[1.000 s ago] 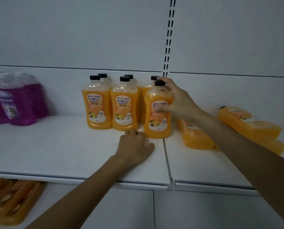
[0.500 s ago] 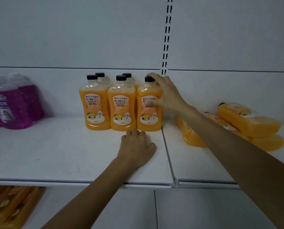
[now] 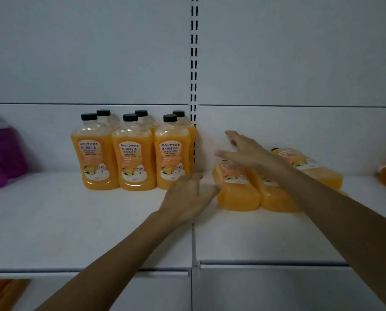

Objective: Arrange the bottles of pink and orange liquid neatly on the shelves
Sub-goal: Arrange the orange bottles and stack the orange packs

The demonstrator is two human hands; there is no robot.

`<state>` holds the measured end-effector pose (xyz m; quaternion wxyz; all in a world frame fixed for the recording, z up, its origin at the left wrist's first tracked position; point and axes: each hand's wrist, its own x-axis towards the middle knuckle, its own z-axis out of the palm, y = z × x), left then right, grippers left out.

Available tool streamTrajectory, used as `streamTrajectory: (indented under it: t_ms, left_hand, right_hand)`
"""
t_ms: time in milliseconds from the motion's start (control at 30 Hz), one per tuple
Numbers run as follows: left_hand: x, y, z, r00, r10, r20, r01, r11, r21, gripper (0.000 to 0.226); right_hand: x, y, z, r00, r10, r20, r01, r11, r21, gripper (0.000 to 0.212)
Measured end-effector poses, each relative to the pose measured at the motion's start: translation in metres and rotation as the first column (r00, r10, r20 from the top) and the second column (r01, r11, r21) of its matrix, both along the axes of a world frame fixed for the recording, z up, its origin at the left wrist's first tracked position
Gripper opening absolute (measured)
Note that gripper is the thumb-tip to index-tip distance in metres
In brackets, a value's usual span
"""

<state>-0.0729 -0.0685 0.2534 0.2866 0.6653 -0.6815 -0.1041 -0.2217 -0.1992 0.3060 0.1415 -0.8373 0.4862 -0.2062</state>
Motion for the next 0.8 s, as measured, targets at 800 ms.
streamTrajectory:
  t_ms: [800]
  left_hand:
    - [-0.029, -0.018, -0.013, 0.868, -0.27, -0.416, 0.205, 0.959, -0.194, 0.089]
  right_hand:
    - [-0.012, 0.025, -0.003, 0.939, 0.032, 0.342, 0.005, 0.994, -0.109, 0.085]
